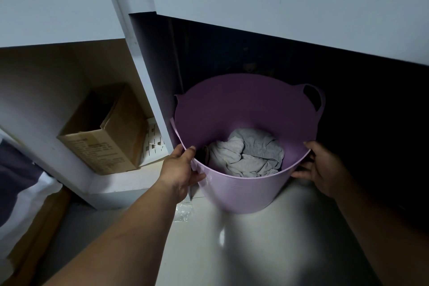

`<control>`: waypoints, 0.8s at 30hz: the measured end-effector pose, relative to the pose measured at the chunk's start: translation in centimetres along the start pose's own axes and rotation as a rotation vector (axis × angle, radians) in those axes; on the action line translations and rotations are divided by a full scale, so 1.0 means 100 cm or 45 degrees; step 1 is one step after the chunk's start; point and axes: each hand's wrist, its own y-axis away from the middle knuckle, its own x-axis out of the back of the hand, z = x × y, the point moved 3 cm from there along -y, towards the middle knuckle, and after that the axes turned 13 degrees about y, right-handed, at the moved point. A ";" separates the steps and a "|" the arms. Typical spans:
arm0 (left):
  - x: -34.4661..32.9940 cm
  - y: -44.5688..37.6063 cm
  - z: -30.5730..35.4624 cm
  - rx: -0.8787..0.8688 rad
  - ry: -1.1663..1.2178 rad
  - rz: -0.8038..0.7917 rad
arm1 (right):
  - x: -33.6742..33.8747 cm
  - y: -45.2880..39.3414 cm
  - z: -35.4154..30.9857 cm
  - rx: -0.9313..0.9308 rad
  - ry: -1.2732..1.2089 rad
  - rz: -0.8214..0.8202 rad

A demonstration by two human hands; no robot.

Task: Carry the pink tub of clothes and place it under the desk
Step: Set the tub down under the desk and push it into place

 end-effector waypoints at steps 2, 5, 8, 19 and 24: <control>-0.002 -0.001 0.001 -0.006 0.012 0.003 | 0.002 -0.002 0.001 -0.007 -0.015 0.009; -0.004 -0.003 0.002 -0.008 0.006 0.008 | 0.005 -0.004 0.005 -0.020 -0.043 0.017; -0.005 -0.005 0.004 -0.005 0.008 0.012 | 0.004 -0.004 0.004 -0.016 -0.037 0.007; -0.006 -0.012 0.005 0.002 0.025 0.005 | 0.000 -0.011 -0.001 -0.018 -0.039 -0.023; -0.005 -0.015 0.004 -0.005 0.032 0.003 | 0.003 -0.010 0.004 -0.013 -0.080 -0.006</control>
